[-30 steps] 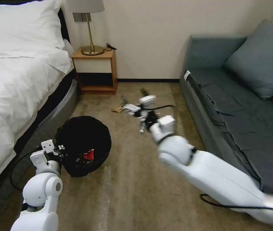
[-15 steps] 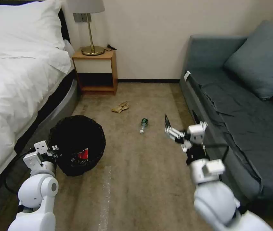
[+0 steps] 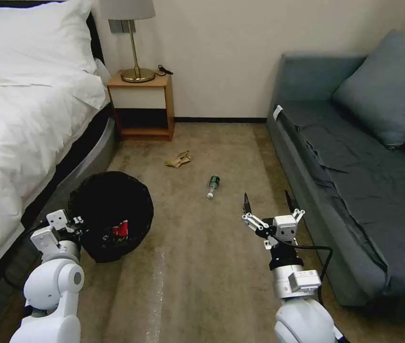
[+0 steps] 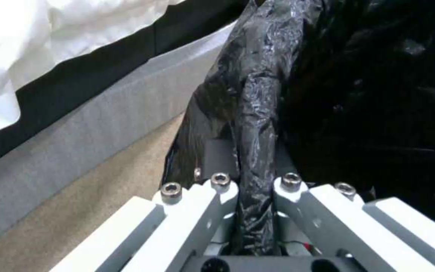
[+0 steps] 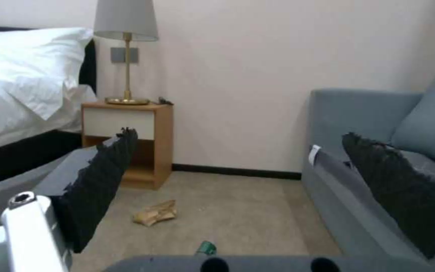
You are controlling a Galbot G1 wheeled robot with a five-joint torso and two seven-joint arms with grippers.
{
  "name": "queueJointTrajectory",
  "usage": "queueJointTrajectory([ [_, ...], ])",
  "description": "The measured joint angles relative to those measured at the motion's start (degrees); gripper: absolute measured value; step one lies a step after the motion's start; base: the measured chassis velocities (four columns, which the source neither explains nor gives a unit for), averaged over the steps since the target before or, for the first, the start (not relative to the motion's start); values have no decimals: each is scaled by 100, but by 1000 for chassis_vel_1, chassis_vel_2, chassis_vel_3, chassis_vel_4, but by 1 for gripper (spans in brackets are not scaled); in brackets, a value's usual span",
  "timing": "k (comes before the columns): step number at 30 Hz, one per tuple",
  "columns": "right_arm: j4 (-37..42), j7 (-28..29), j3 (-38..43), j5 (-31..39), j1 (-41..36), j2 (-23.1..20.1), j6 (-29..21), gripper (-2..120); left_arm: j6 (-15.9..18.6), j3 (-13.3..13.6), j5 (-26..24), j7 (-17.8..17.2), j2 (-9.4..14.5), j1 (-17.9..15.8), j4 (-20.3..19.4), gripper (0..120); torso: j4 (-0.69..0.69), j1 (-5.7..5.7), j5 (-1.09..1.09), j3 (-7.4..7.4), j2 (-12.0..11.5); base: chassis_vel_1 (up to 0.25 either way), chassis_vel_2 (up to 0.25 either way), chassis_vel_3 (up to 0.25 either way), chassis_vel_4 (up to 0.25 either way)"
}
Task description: Pick up the trash bin, then pick up the garbage on the floor and place it into the trash bin.
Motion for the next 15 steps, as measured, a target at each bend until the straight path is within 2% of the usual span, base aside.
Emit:
queueJointTrajectory([
  [7, -71, -25, -20, -11, 28, -25, 75, 100, -5, -5, 3, 2, -11, 19, -6, 3, 0, 0, 1, 0, 0, -93, 80, 90, -78],
  [15, -138, -29, -49, 6, 68, -75, 82, 100, -6, -33, 2, 4, -14, 6, -18, 3, -1, 0, -2, 1, -1, -208, 204, 197, -215],
])
